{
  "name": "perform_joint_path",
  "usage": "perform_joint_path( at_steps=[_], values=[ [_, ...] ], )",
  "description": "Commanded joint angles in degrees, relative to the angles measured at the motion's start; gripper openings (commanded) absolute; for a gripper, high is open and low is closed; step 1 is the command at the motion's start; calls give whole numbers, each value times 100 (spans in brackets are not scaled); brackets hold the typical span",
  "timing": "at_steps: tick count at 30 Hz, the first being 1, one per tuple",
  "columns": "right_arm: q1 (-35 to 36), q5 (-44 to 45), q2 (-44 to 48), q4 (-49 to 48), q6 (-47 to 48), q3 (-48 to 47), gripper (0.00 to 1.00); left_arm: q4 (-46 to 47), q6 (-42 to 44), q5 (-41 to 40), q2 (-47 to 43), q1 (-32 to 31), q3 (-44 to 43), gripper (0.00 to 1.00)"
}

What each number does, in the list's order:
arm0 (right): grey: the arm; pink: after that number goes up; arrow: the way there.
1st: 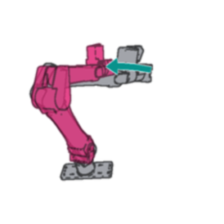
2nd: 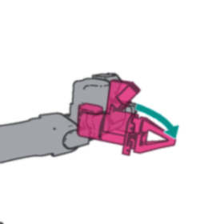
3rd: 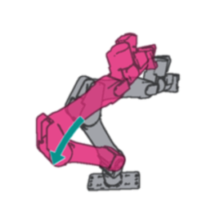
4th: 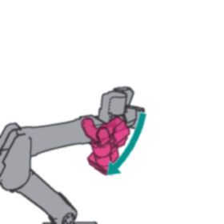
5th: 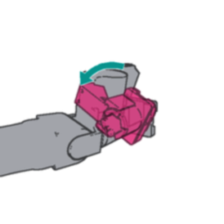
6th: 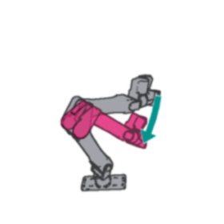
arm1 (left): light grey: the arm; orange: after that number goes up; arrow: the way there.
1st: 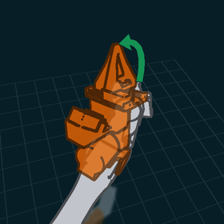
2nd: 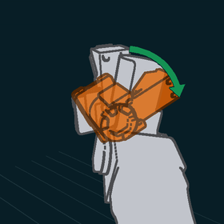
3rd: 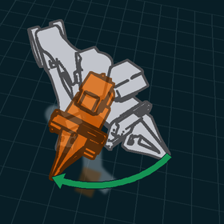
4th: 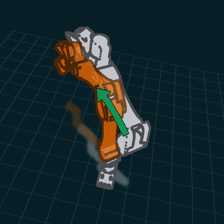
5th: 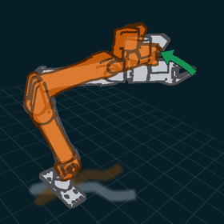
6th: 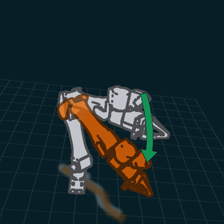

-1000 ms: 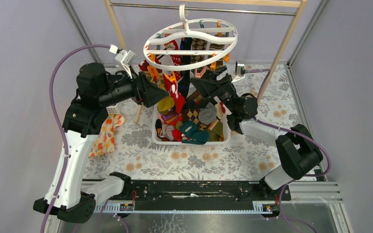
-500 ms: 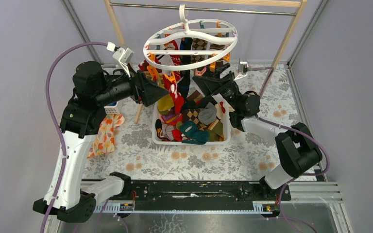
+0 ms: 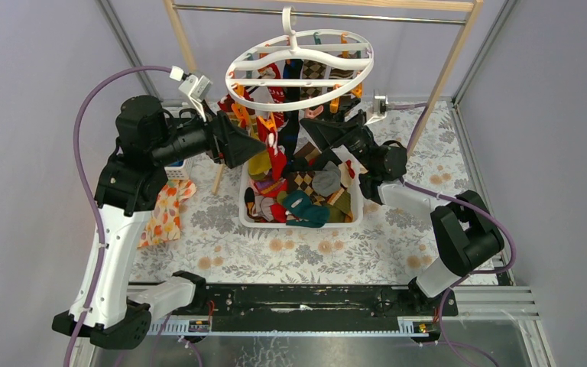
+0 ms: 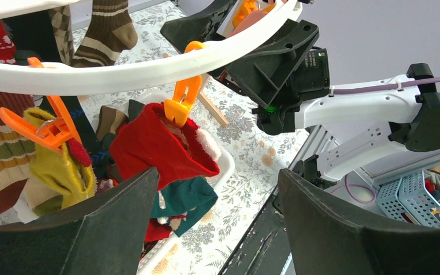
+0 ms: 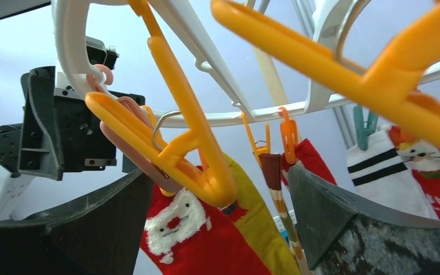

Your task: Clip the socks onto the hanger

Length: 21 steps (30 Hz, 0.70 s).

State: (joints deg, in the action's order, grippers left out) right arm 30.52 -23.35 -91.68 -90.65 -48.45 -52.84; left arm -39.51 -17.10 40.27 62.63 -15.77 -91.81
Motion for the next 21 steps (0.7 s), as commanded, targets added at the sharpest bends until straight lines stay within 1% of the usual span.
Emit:
perform_joint_path(
  at_steps=[1, 6, 9, 14, 18, 21],
  values=[
    [-29, 334, 209, -252, 578, -99, 94, 129, 48, 249, 9, -40, -89, 84],
    [-29, 66, 218, -304, 737, -151, 95, 145, 57, 297, -12, -40, -87, 85],
    [-29, -67, 194, -508, 757, -106, 96, 168, 58, 351, -25, -40, -64, 87],
    [-30, -3, 290, -733, 789, 236, 96, 172, 106, 484, -60, -40, -26, 96],
    [-29, 39, 385, -735, 810, 623, 97, 171, 106, 508, -67, -36, 5, 97],
    [-29, 132, 419, -735, 821, 743, 97, 174, 94, 510, -75, -40, 15, 98]
  ],
)
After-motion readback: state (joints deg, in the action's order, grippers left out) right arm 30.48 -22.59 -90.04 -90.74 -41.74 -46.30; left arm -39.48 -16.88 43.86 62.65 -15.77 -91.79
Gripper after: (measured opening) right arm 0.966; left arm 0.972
